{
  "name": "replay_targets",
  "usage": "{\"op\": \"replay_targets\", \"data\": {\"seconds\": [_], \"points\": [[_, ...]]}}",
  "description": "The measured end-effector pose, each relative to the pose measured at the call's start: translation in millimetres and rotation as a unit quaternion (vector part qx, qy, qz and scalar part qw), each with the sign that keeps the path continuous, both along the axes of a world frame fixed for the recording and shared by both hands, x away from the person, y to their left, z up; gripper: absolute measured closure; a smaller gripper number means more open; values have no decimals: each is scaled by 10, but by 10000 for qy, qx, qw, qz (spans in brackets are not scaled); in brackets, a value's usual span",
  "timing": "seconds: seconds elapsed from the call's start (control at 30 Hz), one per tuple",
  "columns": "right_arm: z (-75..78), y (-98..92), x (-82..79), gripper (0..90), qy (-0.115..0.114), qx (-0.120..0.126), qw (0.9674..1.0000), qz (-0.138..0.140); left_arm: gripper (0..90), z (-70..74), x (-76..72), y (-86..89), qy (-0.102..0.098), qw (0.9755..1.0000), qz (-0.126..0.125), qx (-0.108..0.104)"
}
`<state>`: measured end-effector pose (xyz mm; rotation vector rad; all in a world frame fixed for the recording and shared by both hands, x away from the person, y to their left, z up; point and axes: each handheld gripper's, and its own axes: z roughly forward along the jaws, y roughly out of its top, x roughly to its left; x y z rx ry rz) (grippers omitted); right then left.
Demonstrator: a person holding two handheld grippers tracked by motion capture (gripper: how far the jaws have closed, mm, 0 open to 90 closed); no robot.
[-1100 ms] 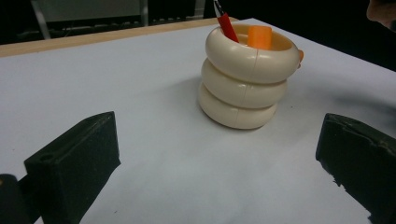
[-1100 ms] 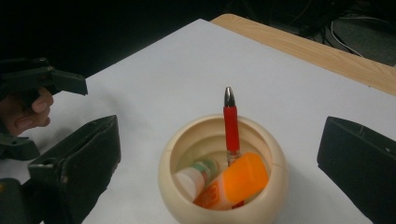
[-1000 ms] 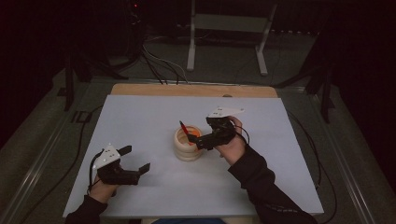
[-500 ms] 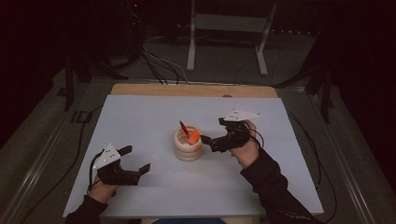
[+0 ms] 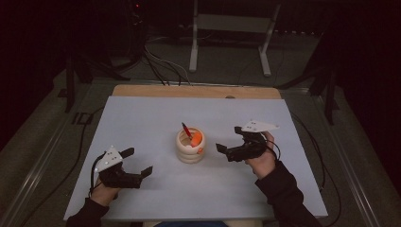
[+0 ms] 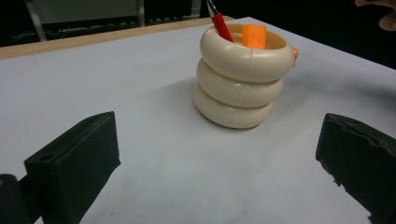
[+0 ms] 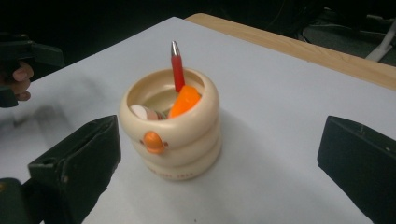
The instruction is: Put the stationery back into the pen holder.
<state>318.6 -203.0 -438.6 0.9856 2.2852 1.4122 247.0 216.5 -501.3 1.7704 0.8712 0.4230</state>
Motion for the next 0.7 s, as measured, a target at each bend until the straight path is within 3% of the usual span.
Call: {"op": "replay_targets", "data": {"seconds": [0.7], "points": [[-466, -436, -222, 0, 104, -263, 9995, -148, 2, 6, -20, 8, -27, 10000, -68, -8]]}}
